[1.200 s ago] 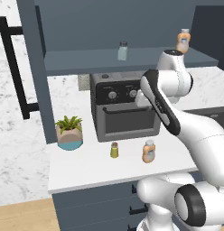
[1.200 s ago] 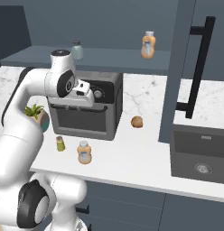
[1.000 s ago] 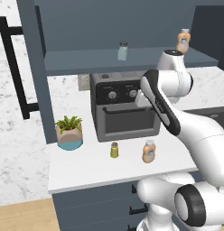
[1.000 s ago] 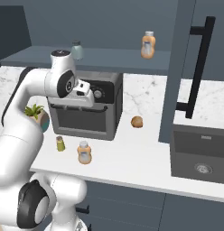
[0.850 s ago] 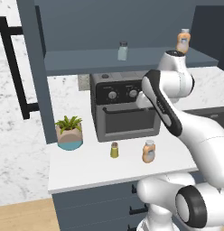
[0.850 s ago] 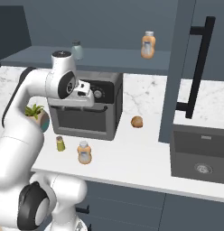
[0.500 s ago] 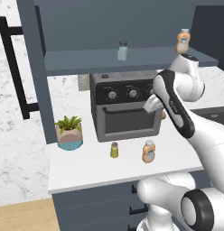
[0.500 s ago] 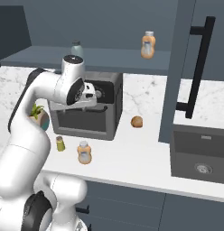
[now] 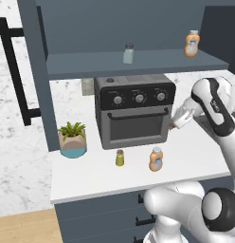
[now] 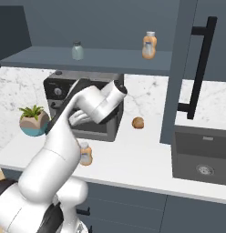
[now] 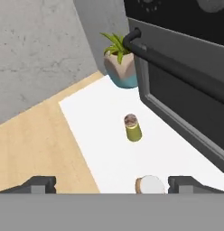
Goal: Put the shaker and condiment bottle from the counter next to their counterparts in the cabinet.
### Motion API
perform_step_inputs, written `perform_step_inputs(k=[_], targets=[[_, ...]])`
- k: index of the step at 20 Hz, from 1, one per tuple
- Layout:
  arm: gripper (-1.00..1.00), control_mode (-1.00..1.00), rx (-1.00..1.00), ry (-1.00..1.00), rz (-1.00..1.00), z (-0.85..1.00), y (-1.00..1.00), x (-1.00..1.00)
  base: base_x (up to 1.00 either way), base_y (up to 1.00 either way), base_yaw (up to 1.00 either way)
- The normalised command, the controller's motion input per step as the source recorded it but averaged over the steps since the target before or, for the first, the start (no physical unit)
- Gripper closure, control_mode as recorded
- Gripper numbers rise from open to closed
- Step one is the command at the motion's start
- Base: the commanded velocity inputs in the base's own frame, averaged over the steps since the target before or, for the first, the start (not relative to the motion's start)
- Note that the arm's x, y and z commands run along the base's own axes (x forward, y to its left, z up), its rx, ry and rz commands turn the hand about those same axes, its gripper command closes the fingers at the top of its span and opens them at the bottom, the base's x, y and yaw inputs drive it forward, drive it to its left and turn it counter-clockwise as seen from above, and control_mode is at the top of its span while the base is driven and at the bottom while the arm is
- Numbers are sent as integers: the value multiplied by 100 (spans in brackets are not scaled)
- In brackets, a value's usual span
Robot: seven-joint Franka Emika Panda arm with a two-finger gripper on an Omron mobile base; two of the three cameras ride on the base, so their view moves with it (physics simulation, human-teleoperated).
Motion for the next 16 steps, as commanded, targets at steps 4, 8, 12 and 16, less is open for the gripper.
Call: perform_step_inputs(k=[4, 8, 12, 16], targets=[[-100, -100, 34, 0, 19, -65, -48, 5, 0, 0, 0], [-100, -100, 27, 0, 14, -70, -37, 0, 0, 0, 0], [-100, -100, 17, 2, 13, -22, 2, -7, 0, 0, 0], [-100, -100, 0, -21, 27, -7, 39, -2, 0, 0, 0]])
